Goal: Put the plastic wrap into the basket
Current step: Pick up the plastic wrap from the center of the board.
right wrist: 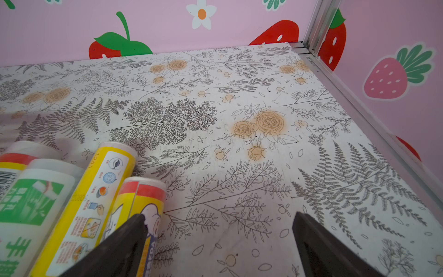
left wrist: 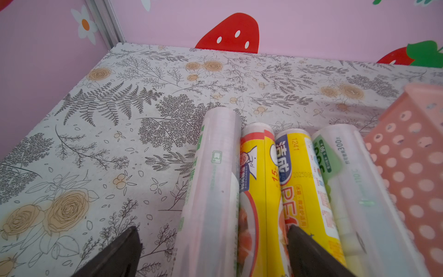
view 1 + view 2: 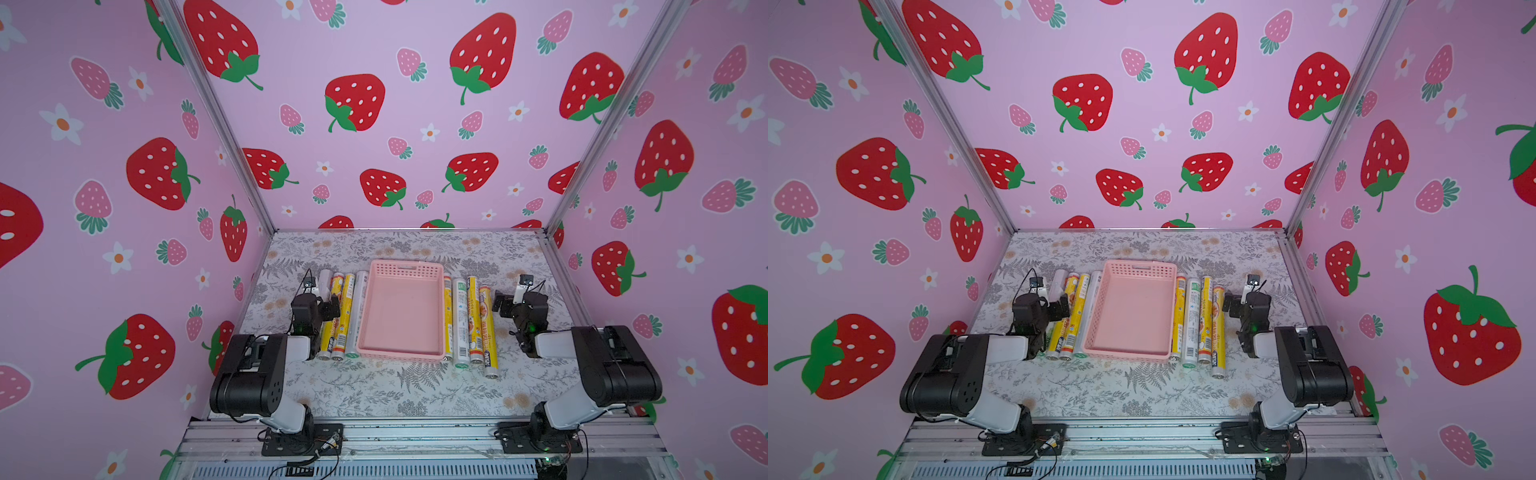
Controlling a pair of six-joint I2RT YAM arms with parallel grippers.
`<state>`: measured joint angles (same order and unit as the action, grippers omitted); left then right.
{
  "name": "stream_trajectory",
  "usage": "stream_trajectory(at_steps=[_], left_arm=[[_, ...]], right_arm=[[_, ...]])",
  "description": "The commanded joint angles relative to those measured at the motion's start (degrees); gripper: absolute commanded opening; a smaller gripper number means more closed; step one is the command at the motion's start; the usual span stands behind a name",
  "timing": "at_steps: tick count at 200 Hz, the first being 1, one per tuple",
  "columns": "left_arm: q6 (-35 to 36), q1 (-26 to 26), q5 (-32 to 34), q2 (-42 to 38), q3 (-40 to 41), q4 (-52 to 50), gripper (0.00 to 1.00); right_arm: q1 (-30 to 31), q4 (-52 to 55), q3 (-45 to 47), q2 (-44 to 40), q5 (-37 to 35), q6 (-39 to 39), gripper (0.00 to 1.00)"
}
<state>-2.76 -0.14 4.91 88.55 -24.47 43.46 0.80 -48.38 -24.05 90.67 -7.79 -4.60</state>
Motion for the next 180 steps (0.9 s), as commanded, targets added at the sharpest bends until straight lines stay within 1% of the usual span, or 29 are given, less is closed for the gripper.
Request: stream_trajectory(at_steps=[1, 24, 37, 45, 53, 62, 71, 76, 82, 91, 98, 114, 129, 151, 170, 180], left_arm=[[0.6, 0.2, -0.8, 0.2, -1.7, 0.2, 1.0], [0.7, 0.1, -0.8, 0.1, -1.6, 0.3, 1.0], [0.6, 0.1, -0.3, -0.3, -1.7, 0.6, 0.97], [0.3, -0.1, 1.1, -1.9, -2.9, -2.6, 0.96], [-0.4, -0.8, 4.8, -4.4, -5.7, -9.6, 0.96], [-2.0, -1.4, 9.7, -6.7, -9.4, -18.2, 0.96], [-5.2, -1.6, 14.0, -8.2, -13.1, -25.3, 0.96], [-7.7, -1.6, 15.4, -8.9, -15.2, -29.4, 0.96], [-10.9, -1.6, 15.5, -9.7, -17.8, -34.8, 0.96], [-13.4, -1.8, 13.3, -10.6, -21.5, -41.6, 0.95], [-15.1, -2.2, 12.3, -11.3, -23.8, -46.1, 0.95], [-19.1, -3.8, 9.8, -12.9, -28.0, -54.7, 0.95], [-21.9, -5.1, 5.1, -14.7, -30.5, -60.4, 0.95], [-23.9, -6.9, -4.6, -17.0, -32.8, -66.1, 0.97], [-25.3, -9.1, -11.7, -18.8, -33.2, -68.9, 0.97], [-25.8, -10.6, -15.7, -19.5, -32.8, -69.3, 0.97]], right_arm=[[-0.4, -0.1, -0.9, 0.2, 0.4, 0.4, 1.0], [-0.4, -0.3, -0.9, 0.0, 0.4, 0.4, 1.0], [-0.3, -1.1, -0.5, -0.2, 0.0, 0.3, 1.0], [-0.1, -0.8, -0.2, -1.3, -0.4, 0.3, 1.0], [0.2, 1.2, -0.3, -3.6, -2.0, 0.1, 1.0], [0.5, 7.0, -1.5, -7.3, -4.9, -0.8, 1.0], [0.7, 17.1, -4.4, -11.2, -7.7, -3.9, 1.0], [0.5, 23.9, -6.5, -13.1, -9.1, -6.4, 1.0], [0.6, 32.1, -9.9, -14.9, -9.9, -9.1, 1.0], [0.6, 43.3, -14.4, -16.5, -9.7, -12.8, 1.0], [0.6, 50.3, -17.4, -17.2, -8.0, -14.7, 1.0], [0.8, 61.9, -22.0, -18.7, -1.0, -16.1, 0.99], [1.3, 70.4, -24.6, -20.3, 3.9, -17.6, 0.96], [1.7, 79.0, -25.1, -23.3, 8.9, -22.9, 0.93], [2.4, 82.9, -22.9, -26.0, 12.8, -26.1, 0.88], [2.8, 83.9, -21.3, -27.1, 14.6, -26.8, 0.84]])
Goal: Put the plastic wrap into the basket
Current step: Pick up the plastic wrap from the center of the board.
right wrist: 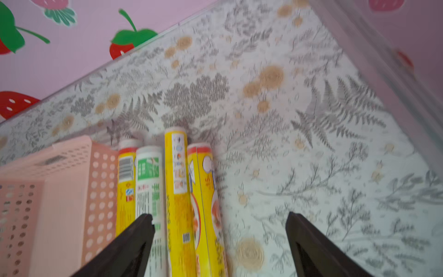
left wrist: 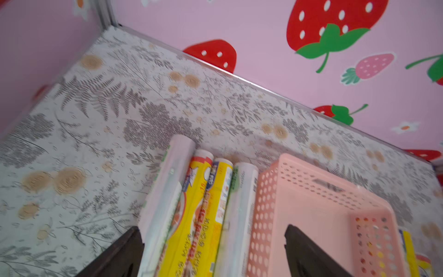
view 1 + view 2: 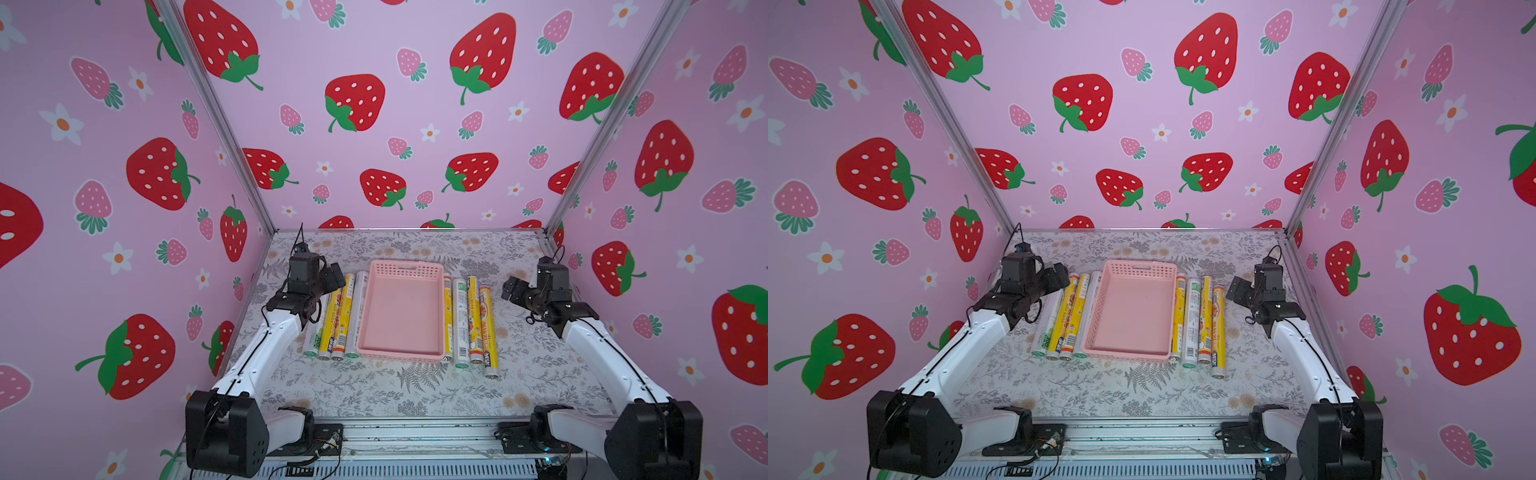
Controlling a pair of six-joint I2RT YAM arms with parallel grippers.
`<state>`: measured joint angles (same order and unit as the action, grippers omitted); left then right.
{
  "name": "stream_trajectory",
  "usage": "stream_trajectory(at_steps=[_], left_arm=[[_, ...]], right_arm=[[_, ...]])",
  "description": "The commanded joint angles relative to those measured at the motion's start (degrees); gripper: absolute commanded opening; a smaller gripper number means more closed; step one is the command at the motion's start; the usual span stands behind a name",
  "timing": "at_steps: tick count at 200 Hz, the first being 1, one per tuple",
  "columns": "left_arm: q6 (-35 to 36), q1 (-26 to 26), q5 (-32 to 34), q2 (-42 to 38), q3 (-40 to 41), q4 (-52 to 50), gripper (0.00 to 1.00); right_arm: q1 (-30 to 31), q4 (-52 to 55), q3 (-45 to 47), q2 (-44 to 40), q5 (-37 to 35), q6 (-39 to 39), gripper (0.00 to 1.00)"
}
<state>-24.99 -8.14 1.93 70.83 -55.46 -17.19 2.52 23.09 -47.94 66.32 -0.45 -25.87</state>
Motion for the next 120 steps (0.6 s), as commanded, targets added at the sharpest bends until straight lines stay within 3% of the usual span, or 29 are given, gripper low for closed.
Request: stream_trajectory(at_steps=[1, 61, 120], left_arm=[[-3.6, -2.7, -12.9, -1.8, -1.8, -8.6, 0.97], [-7.3, -10.8, -17.4, -2.8, 0.2, -7.1, 0.97], [-7.3, -14.2, -14.0, -2.8, 0.5, -8.9, 0.97]], right_arm=[[1.2, 12.6, 2.7, -2.9, 7.3, -5.7, 0.84], [5.5, 12.4, 9.3, -2.1, 10.1, -9.2, 0.68], [7.6, 9.6, 10.2, 1.3, 7.6, -9.2, 0.65]])
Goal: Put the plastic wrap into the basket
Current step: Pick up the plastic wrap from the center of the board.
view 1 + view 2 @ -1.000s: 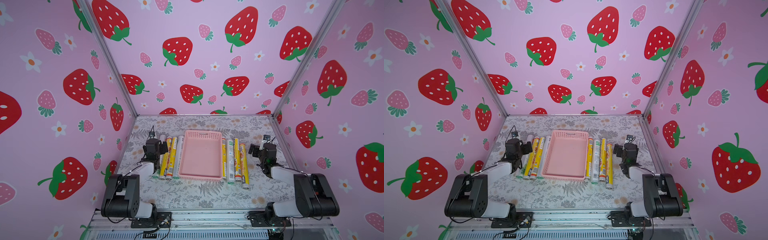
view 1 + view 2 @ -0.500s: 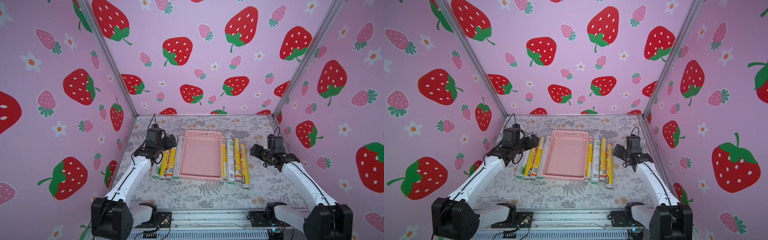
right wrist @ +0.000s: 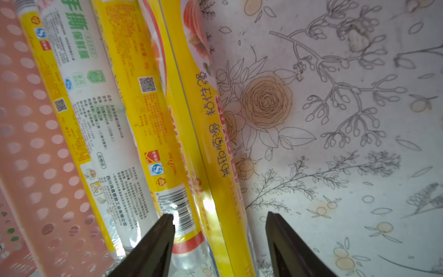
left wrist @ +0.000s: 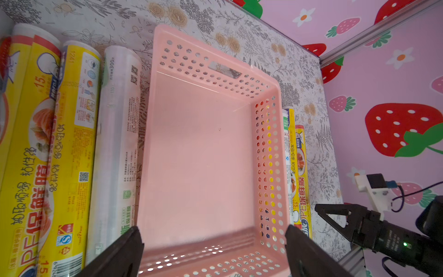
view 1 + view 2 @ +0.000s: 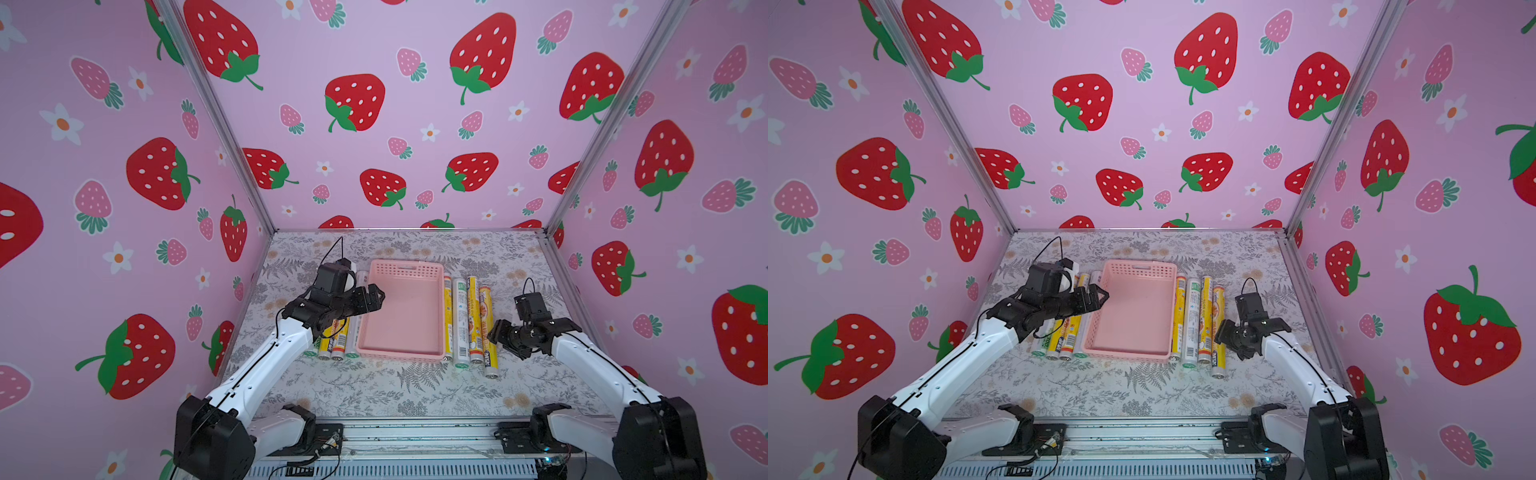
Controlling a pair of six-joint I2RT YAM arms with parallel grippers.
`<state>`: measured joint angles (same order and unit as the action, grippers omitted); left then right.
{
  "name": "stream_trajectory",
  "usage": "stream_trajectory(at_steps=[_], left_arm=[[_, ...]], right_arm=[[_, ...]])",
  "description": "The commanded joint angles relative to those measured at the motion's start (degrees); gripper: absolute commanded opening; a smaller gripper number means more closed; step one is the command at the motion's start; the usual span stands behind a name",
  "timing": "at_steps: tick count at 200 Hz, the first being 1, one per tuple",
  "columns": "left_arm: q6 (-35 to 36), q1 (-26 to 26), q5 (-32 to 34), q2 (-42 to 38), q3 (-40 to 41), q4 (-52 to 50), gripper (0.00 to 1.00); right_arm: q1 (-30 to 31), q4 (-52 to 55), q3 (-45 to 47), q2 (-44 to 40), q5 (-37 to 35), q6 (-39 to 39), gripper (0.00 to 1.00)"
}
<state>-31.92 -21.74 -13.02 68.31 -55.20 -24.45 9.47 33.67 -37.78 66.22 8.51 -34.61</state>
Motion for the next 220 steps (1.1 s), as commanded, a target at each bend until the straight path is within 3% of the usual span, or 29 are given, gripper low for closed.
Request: stream_trajectory(at_steps=[1, 129, 184, 220], left_arm=[[-0.3, -0.6, 1.0, -0.3, 0.3, -1.6, 0.97], [0.7, -2.3, 4.4, 1.4, -1.3, -3.6, 0.97], [1.3, -4.0, 7.6, 1.3, -2.3, -5.5, 0.97], [1.1, -4.8, 8.9, 0.5, -2.4, -5.1, 0.97]], right_arm=[[0.7, -1.0, 0.1, 1.5, -1.4, -0.5, 0.65], [2.5, 0.8, -3.1, 9.9, -14.0, -1.2, 0.61], [2.5, -1.4, -3.6, 14.9, -14.4, -1.1, 0.64], [2.5, -1.6, -3.9, 15.9, -14.7, -1.2, 0.58]])
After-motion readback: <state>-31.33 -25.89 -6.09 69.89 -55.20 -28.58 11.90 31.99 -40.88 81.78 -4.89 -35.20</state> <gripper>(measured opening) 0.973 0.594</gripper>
